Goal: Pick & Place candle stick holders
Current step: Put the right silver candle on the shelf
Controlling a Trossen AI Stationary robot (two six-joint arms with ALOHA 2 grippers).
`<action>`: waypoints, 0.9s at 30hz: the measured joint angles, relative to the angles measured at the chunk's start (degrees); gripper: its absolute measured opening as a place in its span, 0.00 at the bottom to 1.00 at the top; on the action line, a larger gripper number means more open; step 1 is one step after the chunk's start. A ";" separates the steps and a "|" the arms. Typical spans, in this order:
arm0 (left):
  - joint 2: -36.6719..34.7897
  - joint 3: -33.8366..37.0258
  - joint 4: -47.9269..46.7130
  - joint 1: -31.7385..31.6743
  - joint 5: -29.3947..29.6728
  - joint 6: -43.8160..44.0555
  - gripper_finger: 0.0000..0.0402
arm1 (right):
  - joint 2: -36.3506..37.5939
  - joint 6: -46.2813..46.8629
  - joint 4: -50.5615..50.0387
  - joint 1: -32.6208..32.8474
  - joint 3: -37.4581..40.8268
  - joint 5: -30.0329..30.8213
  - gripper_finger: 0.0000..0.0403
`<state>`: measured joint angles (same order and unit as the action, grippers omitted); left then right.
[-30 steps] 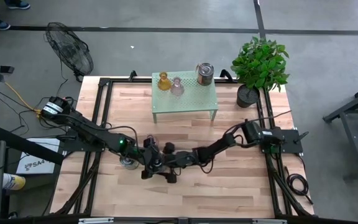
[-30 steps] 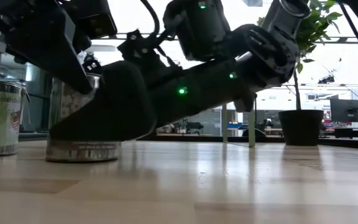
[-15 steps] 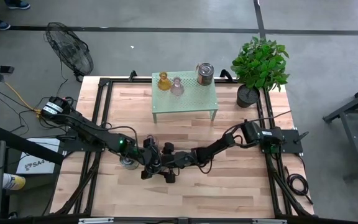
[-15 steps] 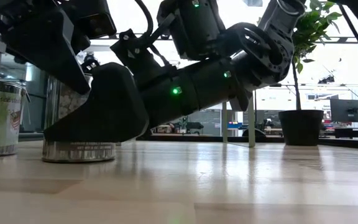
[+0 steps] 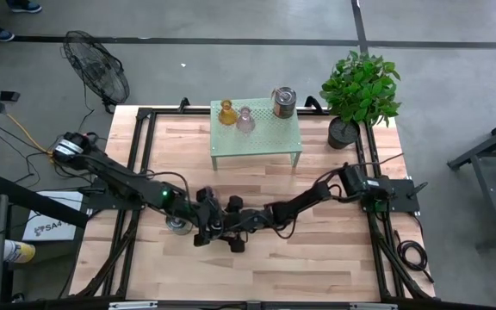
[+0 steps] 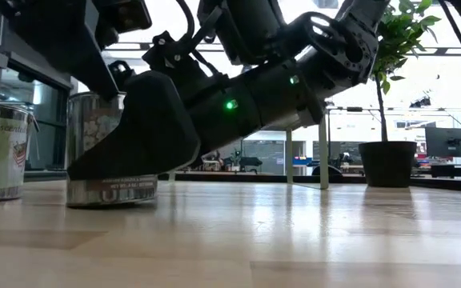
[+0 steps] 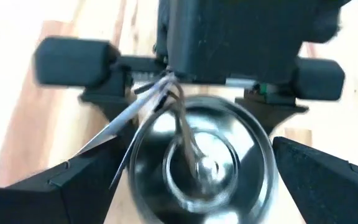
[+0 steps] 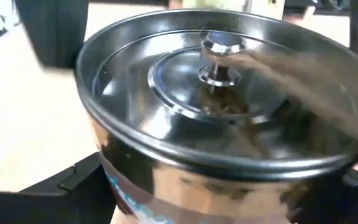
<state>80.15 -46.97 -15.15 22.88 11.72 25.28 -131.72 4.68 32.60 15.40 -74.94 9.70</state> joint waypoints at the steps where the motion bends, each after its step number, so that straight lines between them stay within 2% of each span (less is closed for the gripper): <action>1: -0.26 -0.82 -1.72 0.01 0.53 -0.01 0.99 | 0.26 -0.03 -0.98 0.01 0.00 0.12 0.88; 6: -1.94 -3.78 -8.99 -0.02 5.45 0.03 0.99 | 2.49 -0.39 -4.23 0.31 1.17 0.15 0.88; 10: -5.12 -4.02 -11.85 0.56 8.47 0.25 0.99 | 5.77 -0.21 -4.80 0.61 5.23 3.11 0.88; 17: -10.15 -3.99 -12.50 3.48 13.46 0.52 0.99 | 13.76 1.79 -5.03 1.20 14.47 11.96 0.88; 27: -10.96 -4.03 -12.97 8.74 26.17 5.13 0.99 | 29.98 3.88 -4.55 4.28 23.02 27.90 0.88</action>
<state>69.19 -51.00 -28.11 31.62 37.89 30.41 -101.73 8.56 28.06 19.68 -51.92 37.60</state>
